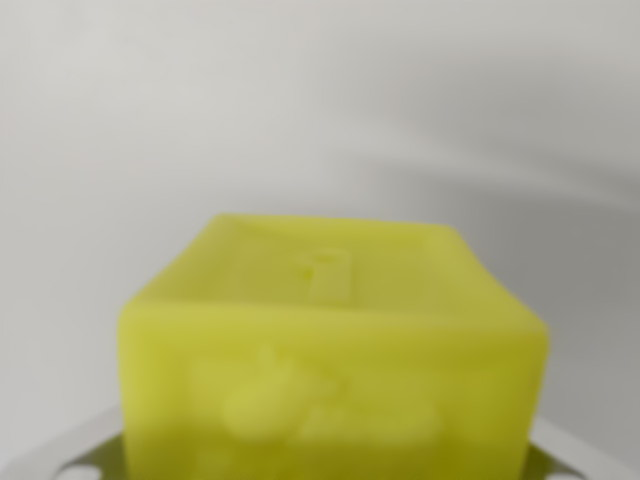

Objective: Pick yellow cube

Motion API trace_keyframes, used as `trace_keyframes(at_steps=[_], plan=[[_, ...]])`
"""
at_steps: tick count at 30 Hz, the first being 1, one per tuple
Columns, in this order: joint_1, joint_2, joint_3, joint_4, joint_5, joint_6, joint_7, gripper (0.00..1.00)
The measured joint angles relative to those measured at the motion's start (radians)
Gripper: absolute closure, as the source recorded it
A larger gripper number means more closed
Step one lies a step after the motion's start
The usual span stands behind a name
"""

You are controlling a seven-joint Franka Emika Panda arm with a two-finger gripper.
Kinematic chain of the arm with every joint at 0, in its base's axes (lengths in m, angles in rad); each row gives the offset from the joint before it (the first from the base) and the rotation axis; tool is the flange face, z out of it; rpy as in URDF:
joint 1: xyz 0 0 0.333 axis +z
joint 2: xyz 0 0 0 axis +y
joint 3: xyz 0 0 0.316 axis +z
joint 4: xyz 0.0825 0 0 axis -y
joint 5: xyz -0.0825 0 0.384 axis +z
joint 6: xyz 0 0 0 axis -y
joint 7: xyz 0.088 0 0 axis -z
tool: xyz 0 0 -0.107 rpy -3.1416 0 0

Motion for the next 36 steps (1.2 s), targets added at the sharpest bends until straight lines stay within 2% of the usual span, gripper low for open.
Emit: trace_keyframes(at_steps=[36], plan=[[0.0,-0.197,0.0,0.06,-0.006,-0.257,0.005,1.0]])
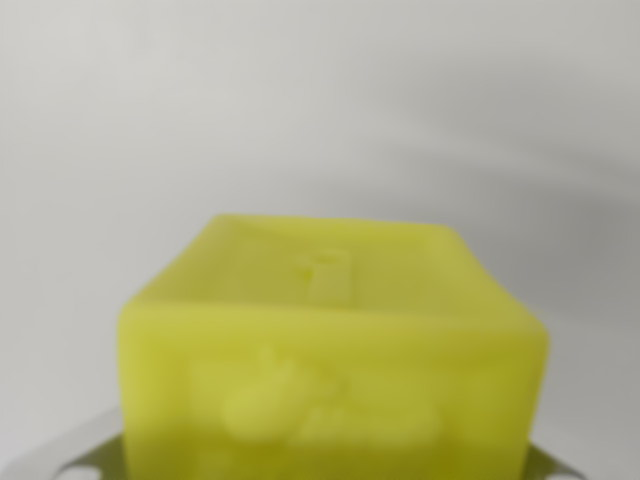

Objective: Pick yellow cube

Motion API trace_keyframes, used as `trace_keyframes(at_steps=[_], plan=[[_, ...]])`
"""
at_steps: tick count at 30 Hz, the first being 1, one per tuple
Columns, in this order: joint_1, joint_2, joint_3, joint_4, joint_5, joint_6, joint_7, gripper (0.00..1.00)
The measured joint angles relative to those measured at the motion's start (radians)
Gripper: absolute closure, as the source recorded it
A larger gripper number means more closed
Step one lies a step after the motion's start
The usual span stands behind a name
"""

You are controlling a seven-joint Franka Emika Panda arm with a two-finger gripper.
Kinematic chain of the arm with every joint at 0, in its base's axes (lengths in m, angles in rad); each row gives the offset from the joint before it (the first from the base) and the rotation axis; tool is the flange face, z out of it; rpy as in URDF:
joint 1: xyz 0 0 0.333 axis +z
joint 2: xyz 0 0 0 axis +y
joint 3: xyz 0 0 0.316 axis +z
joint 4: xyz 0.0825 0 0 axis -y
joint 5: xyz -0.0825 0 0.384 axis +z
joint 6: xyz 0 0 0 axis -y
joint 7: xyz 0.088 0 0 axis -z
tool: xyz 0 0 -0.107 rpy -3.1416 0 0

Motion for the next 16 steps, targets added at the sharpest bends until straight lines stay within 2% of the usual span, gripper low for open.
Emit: trace_keyframes(at_steps=[7,16], plan=[[0.0,-0.027,0.0,0.018,-0.001,-0.045,0.0,1.0],[0.0,-0.031,0.0,0.02,-0.001,-0.051,0.001,1.0]])
